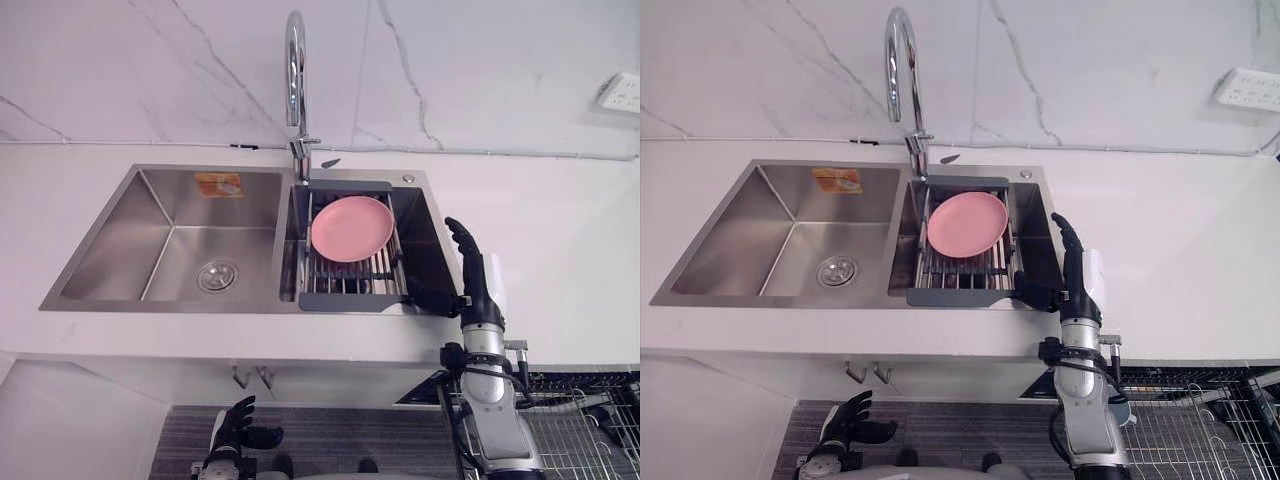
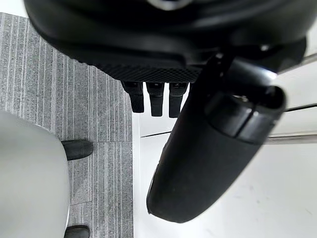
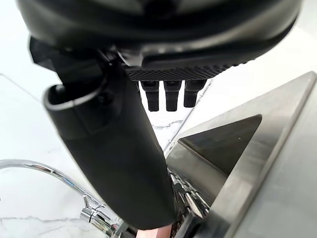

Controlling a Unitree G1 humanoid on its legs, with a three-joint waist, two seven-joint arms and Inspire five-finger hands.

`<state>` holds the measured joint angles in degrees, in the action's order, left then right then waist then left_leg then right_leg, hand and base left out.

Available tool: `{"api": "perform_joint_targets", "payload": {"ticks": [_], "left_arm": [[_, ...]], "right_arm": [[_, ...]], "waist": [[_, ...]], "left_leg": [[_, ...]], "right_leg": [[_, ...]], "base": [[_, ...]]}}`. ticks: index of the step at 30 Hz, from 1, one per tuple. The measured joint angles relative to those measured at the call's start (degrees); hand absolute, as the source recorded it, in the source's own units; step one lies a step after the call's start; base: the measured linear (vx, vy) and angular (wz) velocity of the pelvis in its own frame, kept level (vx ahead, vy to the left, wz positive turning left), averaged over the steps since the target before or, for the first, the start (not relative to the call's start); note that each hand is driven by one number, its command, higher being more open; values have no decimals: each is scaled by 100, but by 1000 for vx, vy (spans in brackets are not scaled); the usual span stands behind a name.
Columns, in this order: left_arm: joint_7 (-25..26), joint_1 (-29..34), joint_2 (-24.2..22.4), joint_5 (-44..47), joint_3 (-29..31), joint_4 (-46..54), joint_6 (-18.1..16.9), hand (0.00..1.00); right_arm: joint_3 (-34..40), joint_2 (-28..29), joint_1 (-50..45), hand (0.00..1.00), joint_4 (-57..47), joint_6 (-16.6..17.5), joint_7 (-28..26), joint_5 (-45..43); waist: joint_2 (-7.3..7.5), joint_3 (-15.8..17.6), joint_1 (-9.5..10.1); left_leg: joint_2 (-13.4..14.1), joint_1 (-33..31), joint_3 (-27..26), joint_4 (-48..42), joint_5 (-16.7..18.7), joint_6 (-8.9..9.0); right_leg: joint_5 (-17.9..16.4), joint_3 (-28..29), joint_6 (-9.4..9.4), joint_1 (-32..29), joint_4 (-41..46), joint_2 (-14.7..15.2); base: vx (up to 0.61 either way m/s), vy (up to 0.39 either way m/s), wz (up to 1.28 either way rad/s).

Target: Walk over to the sink, pick up the cup, carry it to the dishwasher, place the cup inside the dishwasher, then close the dishwasher door

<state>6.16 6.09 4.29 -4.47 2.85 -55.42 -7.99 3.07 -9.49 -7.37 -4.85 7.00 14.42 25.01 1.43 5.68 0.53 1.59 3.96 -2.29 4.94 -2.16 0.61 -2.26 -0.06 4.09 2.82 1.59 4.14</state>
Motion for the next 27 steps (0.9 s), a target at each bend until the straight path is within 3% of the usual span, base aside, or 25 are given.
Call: {"api": "perform_joint_targets", "payload": {"ticks": [8, 27], "left_arm": [[-9, 1, 0, 1, -16, 13, -9, 90], [-14, 5, 17, 5, -219, 161, -114, 90]], "right_arm": [[-27, -421, 360, 90, 248, 0, -16, 246], [-847, -1172, 1712, 90, 1716, -79, 67, 1527]], "waist": [[-6, -3, 20], [-64, 55, 168]], "left_leg": [[-18, -32, 42, -1, -20, -10], [-79, -273, 330, 0, -100, -36]], "right_leg": [[-1, -56, 3, -4, 0, 13], [-13, -337, 21, -106, 27, 56]], "base": [[-2, -6, 4], [-22, -19, 9]]}}
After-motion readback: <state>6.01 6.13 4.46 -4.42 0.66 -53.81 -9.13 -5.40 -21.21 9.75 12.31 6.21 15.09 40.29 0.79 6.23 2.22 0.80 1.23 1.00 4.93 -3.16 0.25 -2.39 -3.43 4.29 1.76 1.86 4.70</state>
